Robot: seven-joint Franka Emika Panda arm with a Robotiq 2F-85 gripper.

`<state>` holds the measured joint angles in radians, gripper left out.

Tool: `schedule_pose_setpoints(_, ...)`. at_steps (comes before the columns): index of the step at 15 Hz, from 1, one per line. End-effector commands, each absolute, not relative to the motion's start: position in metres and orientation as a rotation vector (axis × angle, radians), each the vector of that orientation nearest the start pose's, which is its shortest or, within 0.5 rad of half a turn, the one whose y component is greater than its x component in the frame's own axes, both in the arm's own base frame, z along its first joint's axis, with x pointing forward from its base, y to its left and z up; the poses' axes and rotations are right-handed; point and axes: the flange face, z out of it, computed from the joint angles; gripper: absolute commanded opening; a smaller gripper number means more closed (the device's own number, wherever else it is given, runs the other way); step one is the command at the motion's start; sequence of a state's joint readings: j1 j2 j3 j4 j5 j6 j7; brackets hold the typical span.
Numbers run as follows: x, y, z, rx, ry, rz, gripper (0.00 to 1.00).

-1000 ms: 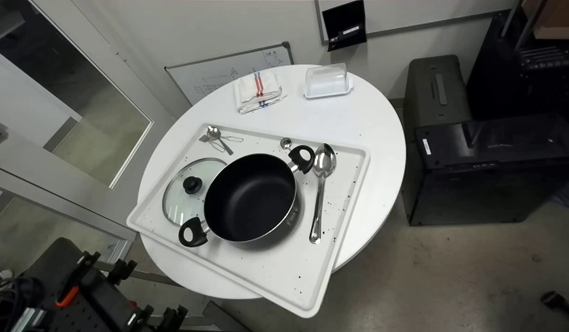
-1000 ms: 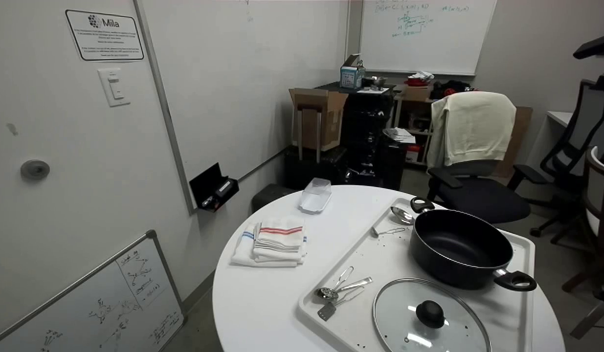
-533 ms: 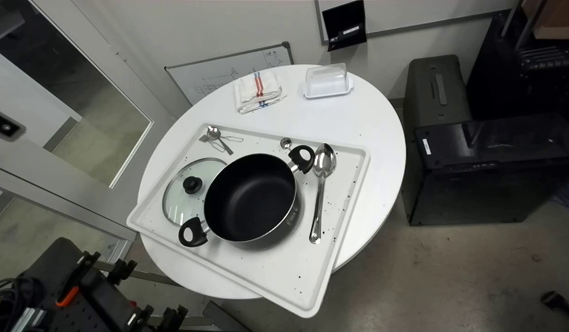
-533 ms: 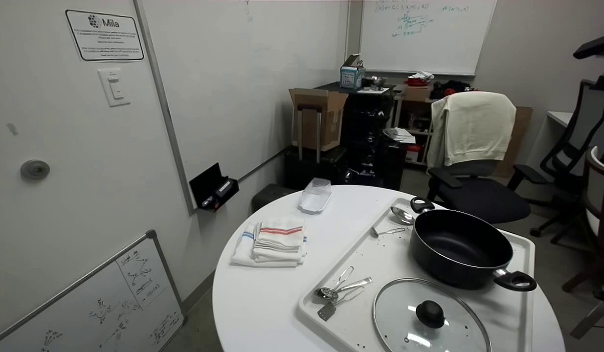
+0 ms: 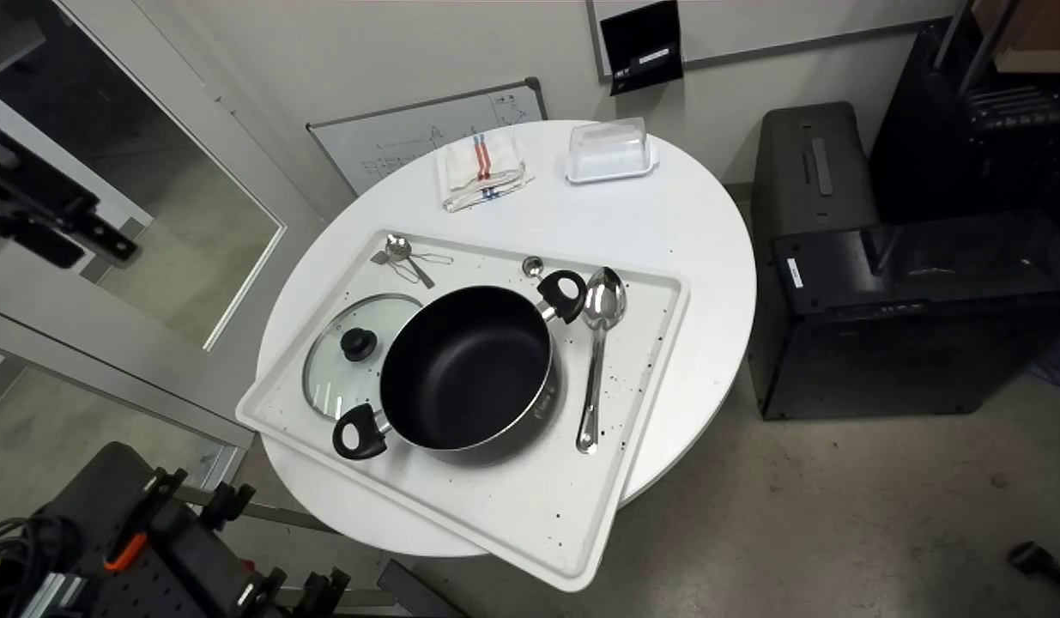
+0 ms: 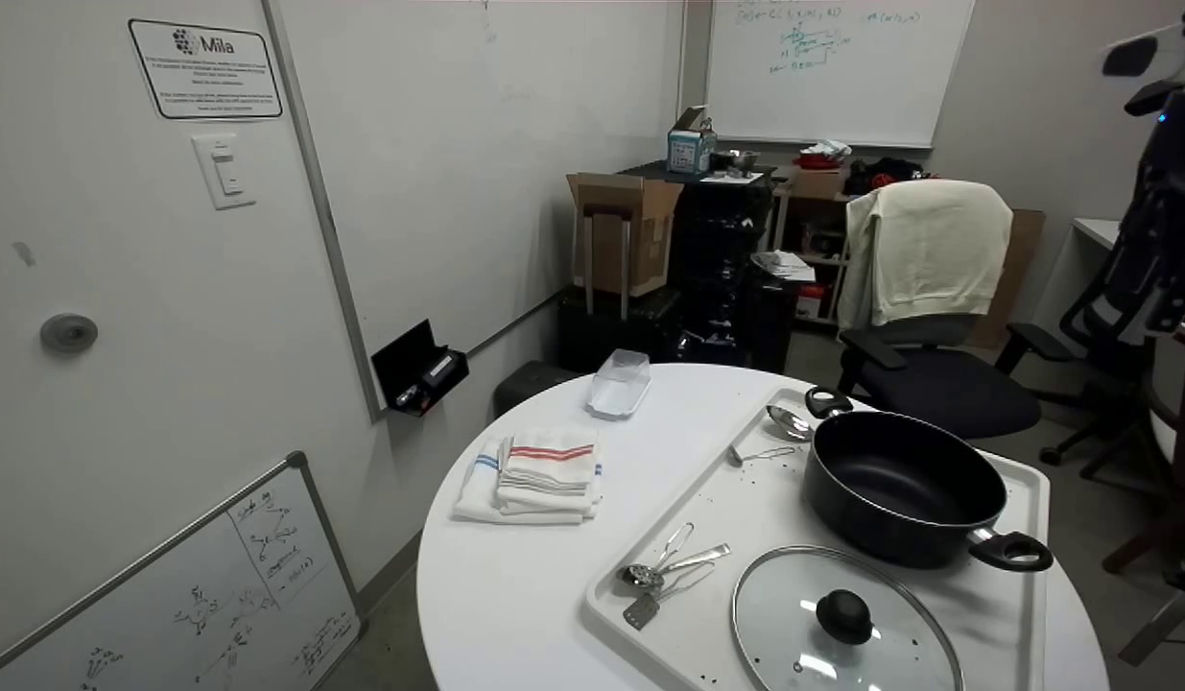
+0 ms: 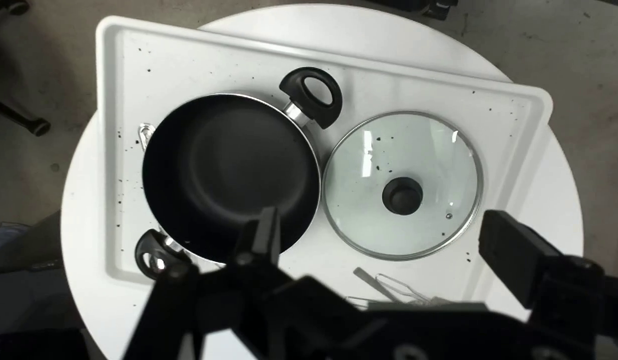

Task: Put the glass lid on the black pot.

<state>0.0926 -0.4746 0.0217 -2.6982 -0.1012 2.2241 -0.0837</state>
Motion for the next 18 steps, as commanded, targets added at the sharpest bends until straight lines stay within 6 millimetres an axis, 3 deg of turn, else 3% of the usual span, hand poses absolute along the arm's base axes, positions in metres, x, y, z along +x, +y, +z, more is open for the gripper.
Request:
schedule_pose_setpoints(1,0.389,0.067,0.341,-3.174,-0.548,0.055,1.00)
schedule_pose_setpoints(9,0.416,0.115,0.260,-3.151,-0.735,0.124,1.00)
schedule_pose_setpoints(18,0.446,0.139,0.168,-3.142,-0.888,0.226,1.00)
